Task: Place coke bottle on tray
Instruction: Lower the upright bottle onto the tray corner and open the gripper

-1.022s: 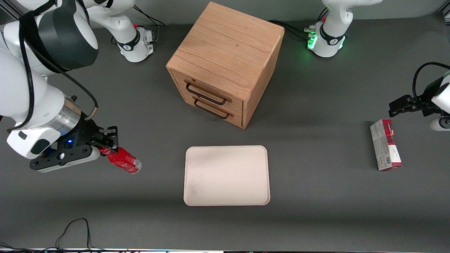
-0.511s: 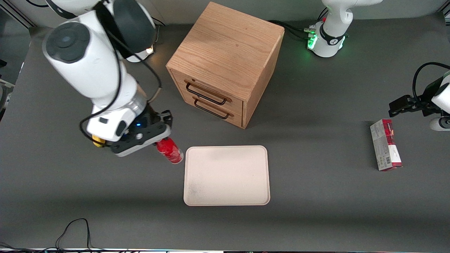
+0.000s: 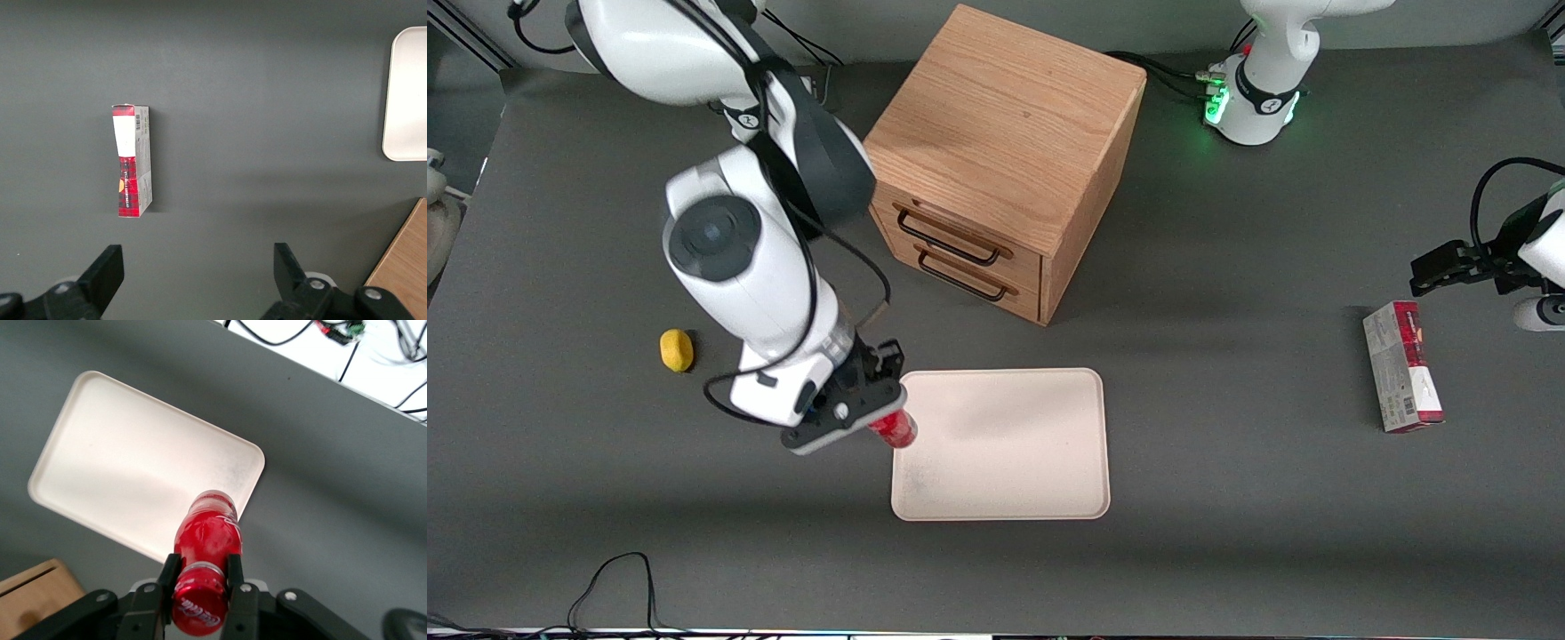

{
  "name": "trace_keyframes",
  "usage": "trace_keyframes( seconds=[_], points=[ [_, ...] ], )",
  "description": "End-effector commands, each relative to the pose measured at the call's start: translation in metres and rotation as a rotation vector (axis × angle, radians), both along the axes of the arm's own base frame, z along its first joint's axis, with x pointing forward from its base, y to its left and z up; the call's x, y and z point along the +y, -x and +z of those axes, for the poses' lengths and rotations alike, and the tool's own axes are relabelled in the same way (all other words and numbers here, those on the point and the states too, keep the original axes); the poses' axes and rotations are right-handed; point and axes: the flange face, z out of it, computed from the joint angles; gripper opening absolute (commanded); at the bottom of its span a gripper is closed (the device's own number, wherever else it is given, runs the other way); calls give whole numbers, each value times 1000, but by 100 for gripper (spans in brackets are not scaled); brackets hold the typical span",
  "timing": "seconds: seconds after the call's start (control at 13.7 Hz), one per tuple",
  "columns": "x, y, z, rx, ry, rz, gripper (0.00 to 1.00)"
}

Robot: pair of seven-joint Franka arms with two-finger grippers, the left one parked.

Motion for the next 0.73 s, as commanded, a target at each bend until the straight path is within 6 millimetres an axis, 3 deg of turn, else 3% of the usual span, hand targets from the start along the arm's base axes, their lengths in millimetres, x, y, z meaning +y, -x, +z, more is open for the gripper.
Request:
trace_keyframes(
  seconds=[0.0, 0.22, 0.66],
  points=[
    [7, -17, -52, -15, 20, 10, 16],
    [11, -28, -104, -31, 41, 18, 16],
    [14, -32, -136, -24, 40, 21, 19]
  ],
)
